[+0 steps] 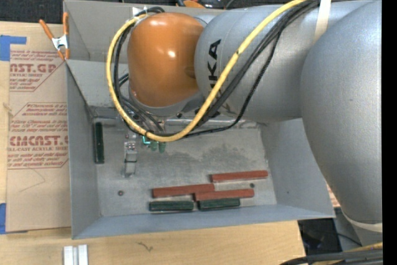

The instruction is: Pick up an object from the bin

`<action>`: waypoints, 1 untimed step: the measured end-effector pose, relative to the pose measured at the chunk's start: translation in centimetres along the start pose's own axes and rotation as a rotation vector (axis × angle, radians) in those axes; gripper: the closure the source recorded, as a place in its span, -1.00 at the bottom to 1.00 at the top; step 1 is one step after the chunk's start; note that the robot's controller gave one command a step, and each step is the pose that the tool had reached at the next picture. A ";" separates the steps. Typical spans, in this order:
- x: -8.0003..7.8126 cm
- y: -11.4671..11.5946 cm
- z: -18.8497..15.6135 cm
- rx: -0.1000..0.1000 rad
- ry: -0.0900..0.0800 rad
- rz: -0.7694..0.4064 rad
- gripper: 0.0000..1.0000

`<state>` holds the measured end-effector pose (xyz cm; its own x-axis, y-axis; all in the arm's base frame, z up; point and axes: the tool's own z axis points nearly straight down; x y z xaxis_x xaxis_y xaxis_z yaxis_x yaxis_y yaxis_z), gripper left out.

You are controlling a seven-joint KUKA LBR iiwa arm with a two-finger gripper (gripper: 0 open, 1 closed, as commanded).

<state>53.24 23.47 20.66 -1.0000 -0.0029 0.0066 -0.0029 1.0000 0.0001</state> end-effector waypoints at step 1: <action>4.1 -7.1 14.2 0.002 0.000 0.010 -1.00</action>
Offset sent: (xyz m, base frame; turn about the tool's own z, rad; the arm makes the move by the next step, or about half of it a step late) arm -0.0393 -0.0697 -0.1366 0.0085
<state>49.07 16.33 6.52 -1.0000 0.0076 0.0065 0.0076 1.0000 -0.0021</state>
